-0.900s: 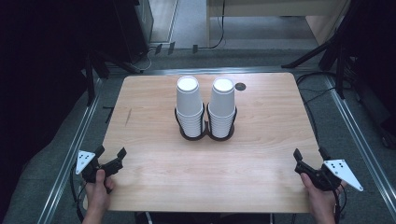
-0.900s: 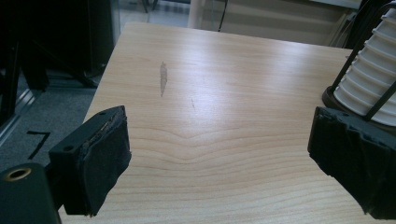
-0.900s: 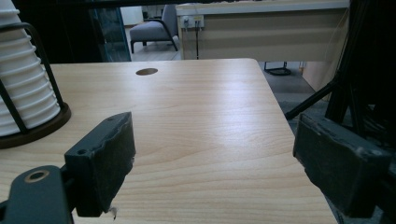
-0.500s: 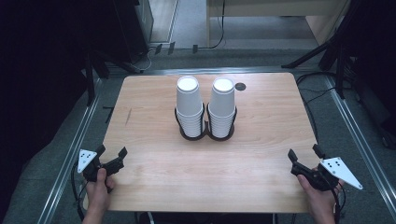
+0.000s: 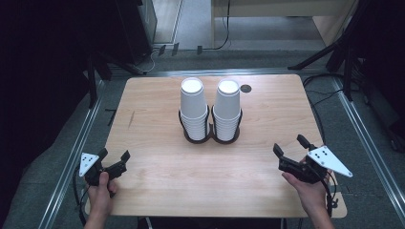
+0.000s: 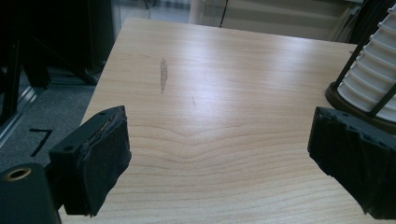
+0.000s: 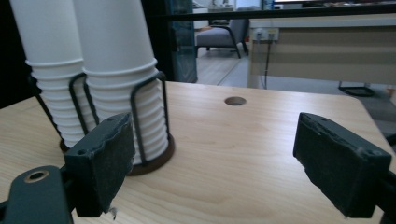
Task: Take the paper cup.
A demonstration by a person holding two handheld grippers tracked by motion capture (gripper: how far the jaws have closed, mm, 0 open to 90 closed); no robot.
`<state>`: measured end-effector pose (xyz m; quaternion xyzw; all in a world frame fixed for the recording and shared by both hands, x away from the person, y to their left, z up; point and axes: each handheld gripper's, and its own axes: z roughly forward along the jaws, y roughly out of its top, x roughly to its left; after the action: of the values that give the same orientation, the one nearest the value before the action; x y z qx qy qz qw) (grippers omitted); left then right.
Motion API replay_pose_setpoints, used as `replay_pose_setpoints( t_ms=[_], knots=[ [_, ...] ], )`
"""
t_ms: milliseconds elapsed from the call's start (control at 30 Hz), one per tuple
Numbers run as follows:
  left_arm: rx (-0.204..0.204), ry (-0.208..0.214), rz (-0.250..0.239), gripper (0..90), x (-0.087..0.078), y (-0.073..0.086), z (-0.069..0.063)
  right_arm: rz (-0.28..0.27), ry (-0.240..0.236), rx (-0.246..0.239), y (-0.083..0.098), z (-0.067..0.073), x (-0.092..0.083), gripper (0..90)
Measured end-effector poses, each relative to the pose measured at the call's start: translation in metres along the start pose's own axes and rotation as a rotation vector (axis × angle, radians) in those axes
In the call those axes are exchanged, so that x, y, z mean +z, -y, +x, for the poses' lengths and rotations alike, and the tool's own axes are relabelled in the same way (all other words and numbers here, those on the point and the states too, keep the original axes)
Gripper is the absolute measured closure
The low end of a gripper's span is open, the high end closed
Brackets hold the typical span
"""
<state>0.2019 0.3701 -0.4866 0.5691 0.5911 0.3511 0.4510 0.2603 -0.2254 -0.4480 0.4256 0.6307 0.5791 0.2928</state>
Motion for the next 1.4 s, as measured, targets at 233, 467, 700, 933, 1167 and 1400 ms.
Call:
replay_pose_setpoints(
  t_ms=[233,467,700,933,1167,1400],
  knots=[
    [0.01,-0.006,0.007,5.6,0.001,0.0,-0.001,-0.002,-0.069,0.003,-0.016,0.015,0.028,13.4],
    [0.021,-0.007,0.008,5.6,0.001,0.001,-0.003,0.015,-0.114,-0.021,-0.032,0.029,0.058,13.3],
    [0.017,-0.005,0.009,5.6,0.001,0.001,-0.002,0.014,-0.148,-0.013,-0.043,0.04,0.078,15.5],
    [0.019,-0.002,0.01,5.6,0.001,0.0,-0.002,0.036,-0.184,-0.024,-0.055,0.044,0.09,23.5],
    [0.017,-0.001,0.007,5.6,0.001,0.0,-0.003,0.057,-0.216,-0.029,-0.079,0.046,0.107,25.8],
    [0.028,-0.003,0.008,5.6,0.001,0.001,-0.003,0.059,-0.237,-0.041,-0.095,0.051,0.119,19.7]
  ],
)
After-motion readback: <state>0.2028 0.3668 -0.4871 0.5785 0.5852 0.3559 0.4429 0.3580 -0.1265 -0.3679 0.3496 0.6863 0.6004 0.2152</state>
